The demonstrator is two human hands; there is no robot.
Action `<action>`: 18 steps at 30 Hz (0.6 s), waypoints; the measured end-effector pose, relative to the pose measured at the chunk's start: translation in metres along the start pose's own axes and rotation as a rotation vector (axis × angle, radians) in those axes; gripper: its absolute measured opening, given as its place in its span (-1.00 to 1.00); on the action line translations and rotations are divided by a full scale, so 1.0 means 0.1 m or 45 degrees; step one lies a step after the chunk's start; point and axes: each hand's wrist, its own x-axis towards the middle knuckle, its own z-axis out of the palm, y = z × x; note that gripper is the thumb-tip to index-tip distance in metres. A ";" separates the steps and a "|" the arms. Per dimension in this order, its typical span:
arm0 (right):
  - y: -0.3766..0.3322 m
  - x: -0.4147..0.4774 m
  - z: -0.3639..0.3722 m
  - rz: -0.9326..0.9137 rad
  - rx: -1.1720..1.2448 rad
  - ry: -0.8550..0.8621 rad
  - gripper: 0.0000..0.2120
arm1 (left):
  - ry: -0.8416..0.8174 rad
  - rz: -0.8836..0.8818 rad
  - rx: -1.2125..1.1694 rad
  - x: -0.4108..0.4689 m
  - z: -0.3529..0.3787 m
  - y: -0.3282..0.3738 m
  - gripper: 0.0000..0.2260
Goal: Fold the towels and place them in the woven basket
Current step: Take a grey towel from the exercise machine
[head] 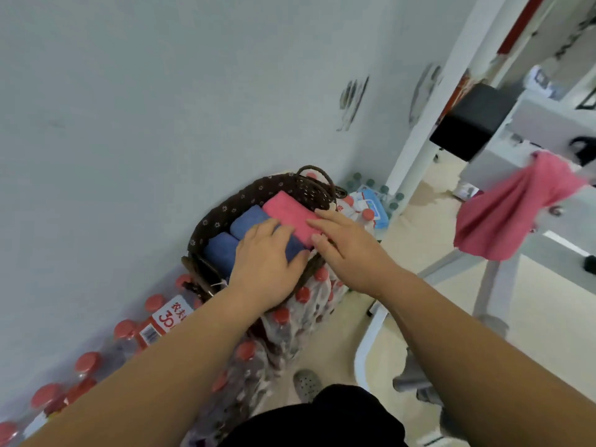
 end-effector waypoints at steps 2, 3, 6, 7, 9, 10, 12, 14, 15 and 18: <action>0.01 -0.28 0.06 0.060 -0.018 0.090 -0.61 | 0.048 0.174 -0.040 -0.13 0.03 0.09 -0.52; 0.03 -0.43 0.10 0.094 -0.034 0.124 -0.63 | 0.064 0.244 -0.085 -0.20 0.07 0.15 -0.55; 0.13 -0.91 0.22 0.277 -0.132 0.144 -0.62 | 0.053 0.392 -0.200 -0.43 0.29 0.35 -0.58; 0.17 -1.09 0.24 0.346 -0.165 0.135 -0.60 | 0.020 0.420 -0.213 -0.51 0.39 0.41 -0.57; 0.27 -1.44 0.29 0.471 -0.216 0.121 -0.58 | -0.076 0.436 -0.232 -0.66 0.55 0.56 -0.55; 0.34 -1.61 0.29 0.536 -0.238 0.118 -0.57 | -0.118 0.456 -0.237 -0.72 0.62 0.63 -0.55; 0.48 -1.91 0.30 0.695 -0.274 0.109 -0.55 | -0.179 0.553 -0.219 -0.80 0.75 0.78 -0.57; 0.63 -2.18 0.29 0.855 -0.285 0.101 -0.52 | -0.313 0.598 -0.166 -0.84 0.86 0.92 -0.53; 0.69 -2.32 0.28 0.919 -0.279 0.108 -0.49 | -0.395 0.589 -0.138 -0.85 0.94 0.99 -0.50; 0.92 -2.73 0.27 1.052 -0.230 0.128 -0.36 | -0.575 0.574 -0.074 -0.89 1.19 1.18 -0.42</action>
